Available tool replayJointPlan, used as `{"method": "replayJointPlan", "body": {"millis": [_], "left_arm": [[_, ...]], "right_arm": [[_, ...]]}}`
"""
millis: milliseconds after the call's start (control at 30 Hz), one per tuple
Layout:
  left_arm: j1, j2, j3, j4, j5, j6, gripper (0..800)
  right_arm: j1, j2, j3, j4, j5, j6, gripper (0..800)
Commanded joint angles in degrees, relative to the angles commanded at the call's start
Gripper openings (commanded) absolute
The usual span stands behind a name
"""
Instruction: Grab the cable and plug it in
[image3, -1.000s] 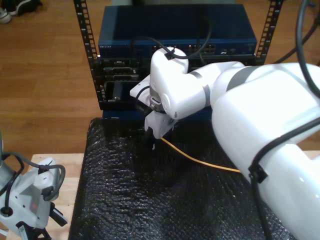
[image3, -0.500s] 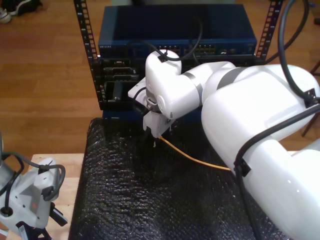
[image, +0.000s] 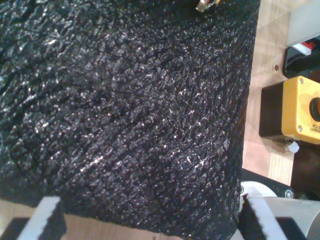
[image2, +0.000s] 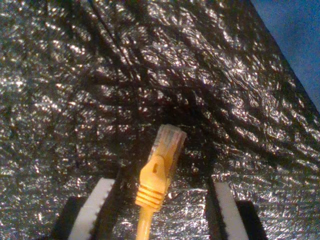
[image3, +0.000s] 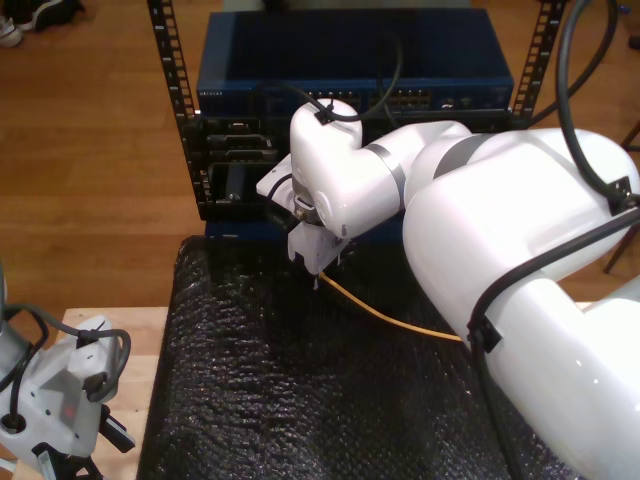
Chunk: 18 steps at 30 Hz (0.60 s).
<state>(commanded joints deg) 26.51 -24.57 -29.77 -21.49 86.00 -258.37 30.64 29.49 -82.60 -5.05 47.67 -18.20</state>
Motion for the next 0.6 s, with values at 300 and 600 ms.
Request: {"method": "replayJointPlan", "body": {"millis": [300, 600], "left_arm": [[0.0, 0.0, 0.0, 0.0, 0.0, 0.0, 800], [0.0, 0.09, 0.0, 0.0, 0.0, 0.0, 800]], "right_arm": [[0.09, 0.0, -0.09, 0.0, 0.0, 0.0, 318], [0.18, 0.0, -0.18, 0.0, 0.0, 0.0, 264]]}}
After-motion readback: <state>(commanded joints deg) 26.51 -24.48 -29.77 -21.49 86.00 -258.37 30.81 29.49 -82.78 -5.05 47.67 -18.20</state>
